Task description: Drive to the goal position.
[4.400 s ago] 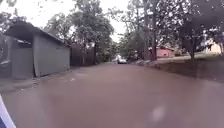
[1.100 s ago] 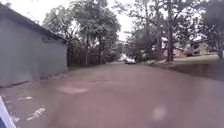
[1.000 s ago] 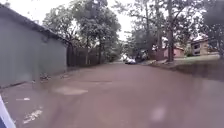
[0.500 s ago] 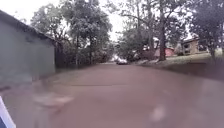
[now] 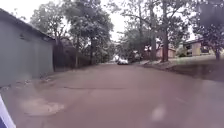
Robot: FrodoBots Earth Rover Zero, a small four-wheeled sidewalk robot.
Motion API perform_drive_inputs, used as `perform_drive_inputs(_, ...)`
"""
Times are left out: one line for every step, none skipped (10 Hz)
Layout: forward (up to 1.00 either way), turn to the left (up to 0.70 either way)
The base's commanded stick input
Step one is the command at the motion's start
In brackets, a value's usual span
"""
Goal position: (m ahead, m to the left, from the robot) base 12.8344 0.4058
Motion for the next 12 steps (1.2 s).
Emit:
perform_drive_inputs(0.7, 0.0)
perform_drive_inputs(0.7, 0.0)
perform_drive_inputs(0.7, 0.0)
perform_drive_inputs(0.7, 0.0)
perform_drive_inputs(0.7, 0.0)
perform_drive_inputs(0.7, 0.0)
perform_drive_inputs(0.7, 0.0)
perform_drive_inputs(0.7, 0.0)
perform_drive_inputs(0.7, 0.0)
perform_drive_inputs(0.7, 0.0)
perform_drive_inputs(0.7, 0.0)
perform_drive_inputs(0.7, 0.0)
